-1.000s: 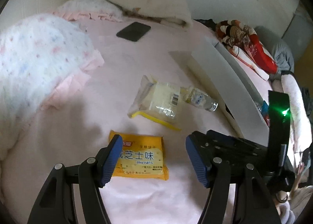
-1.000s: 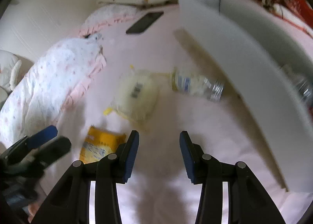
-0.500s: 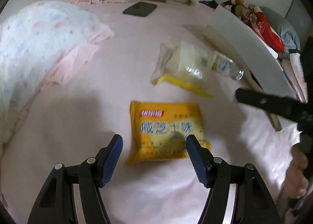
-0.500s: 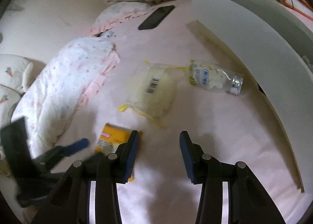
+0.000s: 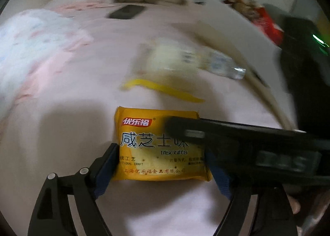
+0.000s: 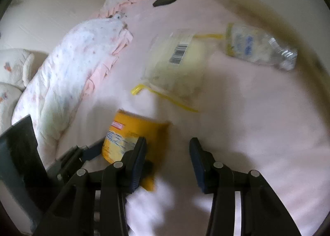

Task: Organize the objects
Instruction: 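Grasp the yellow biscuit pack with the right gripper, then lower the yellow biscuit pack into the white box and open the right gripper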

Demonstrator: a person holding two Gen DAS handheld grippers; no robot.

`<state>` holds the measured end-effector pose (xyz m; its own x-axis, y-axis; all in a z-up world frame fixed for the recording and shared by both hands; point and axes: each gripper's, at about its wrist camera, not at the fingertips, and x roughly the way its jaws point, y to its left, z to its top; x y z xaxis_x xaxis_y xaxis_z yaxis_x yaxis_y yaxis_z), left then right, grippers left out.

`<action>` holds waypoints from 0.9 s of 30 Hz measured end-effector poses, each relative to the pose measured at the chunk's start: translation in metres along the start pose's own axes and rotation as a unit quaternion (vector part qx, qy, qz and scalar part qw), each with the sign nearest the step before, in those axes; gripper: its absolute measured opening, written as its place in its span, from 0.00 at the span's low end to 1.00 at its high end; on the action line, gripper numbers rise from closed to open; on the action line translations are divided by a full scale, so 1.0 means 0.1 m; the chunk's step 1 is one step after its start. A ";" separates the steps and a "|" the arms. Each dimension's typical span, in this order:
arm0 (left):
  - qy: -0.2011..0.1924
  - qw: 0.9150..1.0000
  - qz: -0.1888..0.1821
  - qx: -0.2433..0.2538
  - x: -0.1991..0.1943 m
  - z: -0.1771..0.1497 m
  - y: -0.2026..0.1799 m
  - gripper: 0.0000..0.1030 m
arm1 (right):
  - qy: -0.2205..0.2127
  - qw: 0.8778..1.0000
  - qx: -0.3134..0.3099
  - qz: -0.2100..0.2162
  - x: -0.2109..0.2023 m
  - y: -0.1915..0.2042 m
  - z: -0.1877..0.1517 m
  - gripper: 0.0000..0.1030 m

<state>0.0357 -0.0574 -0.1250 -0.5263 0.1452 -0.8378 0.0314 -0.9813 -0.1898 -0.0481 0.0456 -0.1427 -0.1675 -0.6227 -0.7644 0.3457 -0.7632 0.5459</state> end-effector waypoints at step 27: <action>-0.196 0.972 -0.064 0.117 -0.61 1.30 -2.42 0.81 | -0.291 0.942 0.030 -0.163 -2.89 -0.44 0.20 0.45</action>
<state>-0.0499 0.1543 0.0388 -0.7975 0.2531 -0.5477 -0.2254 -0.9670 -0.1188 -0.0332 0.2556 0.0609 -0.7403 -0.3289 -0.5864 0.1378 -0.9279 0.3465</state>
